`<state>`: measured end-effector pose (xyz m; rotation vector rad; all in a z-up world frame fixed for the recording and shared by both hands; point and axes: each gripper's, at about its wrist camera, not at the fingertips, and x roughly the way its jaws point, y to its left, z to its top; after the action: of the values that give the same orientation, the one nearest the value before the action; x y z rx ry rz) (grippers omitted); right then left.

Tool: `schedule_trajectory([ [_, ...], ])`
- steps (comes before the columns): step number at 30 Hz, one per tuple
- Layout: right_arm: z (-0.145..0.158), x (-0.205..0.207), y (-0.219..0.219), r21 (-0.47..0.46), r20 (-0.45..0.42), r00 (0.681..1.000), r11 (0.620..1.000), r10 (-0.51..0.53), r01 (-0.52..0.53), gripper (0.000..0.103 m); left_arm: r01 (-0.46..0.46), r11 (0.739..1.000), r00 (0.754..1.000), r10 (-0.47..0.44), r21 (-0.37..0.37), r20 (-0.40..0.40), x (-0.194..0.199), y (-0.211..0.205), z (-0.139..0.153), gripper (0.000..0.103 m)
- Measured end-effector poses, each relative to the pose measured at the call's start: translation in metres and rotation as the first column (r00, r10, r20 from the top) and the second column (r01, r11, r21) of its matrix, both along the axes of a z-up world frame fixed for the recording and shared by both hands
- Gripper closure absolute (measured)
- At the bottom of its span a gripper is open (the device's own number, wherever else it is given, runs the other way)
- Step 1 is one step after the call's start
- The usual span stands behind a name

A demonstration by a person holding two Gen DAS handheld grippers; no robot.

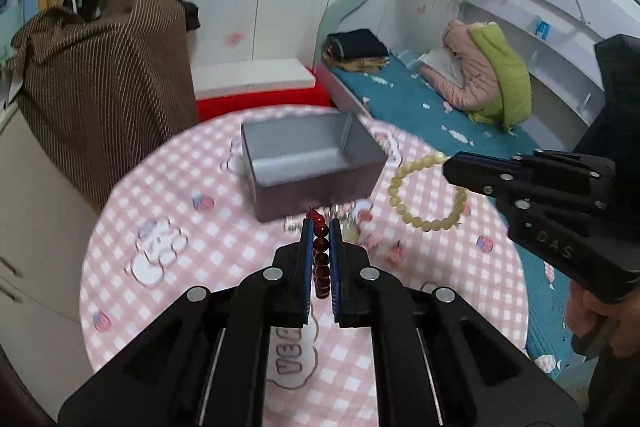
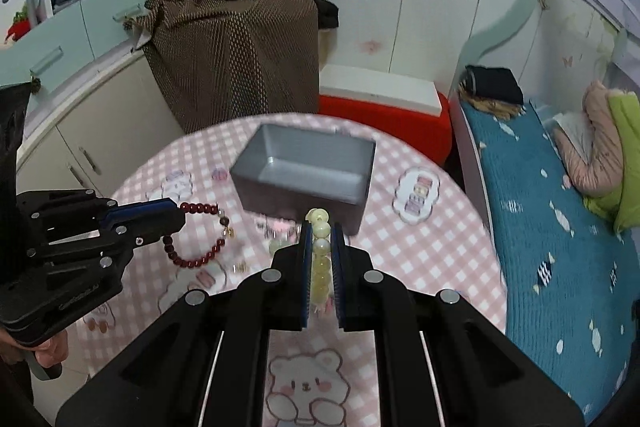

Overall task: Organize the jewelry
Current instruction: 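Lower both bracelets into the grey tin and open both grippers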

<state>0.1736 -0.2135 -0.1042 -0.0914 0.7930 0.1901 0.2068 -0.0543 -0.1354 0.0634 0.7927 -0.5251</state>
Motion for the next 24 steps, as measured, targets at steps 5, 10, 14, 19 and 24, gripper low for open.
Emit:
schedule_trajectory([
  [5,0.022,0.028,0.001,0.019,0.036,0.999,1.000,0.020,-0.020,0.095,0.024,1.000,0.999,-0.024,0.008,0.048,0.020,-0.009,0.028,0.096],
  [10,0.023,0.065,0.004,0.021,0.022,0.999,0.999,0.038,-0.038,0.095,0.016,1.000,0.999,-0.017,0.010,0.046,0.061,-0.021,0.037,0.096],
  [14,0.003,0.097,0.006,0.033,-0.043,0.998,0.999,0.036,-0.034,0.095,0.003,1.000,1.000,-0.003,0.015,0.000,0.094,-0.028,0.022,0.096],
  [19,-0.034,0.126,0.005,0.040,-0.145,0.989,0.999,0.020,-0.014,0.095,-0.019,0.999,0.995,0.021,0.029,-0.094,0.132,-0.038,-0.015,0.096],
  [24,-0.056,0.135,0.002,0.060,-0.211,0.977,0.998,0.004,0.009,0.094,-0.026,0.999,0.988,0.033,0.044,-0.151,0.150,-0.041,-0.035,0.095],
])
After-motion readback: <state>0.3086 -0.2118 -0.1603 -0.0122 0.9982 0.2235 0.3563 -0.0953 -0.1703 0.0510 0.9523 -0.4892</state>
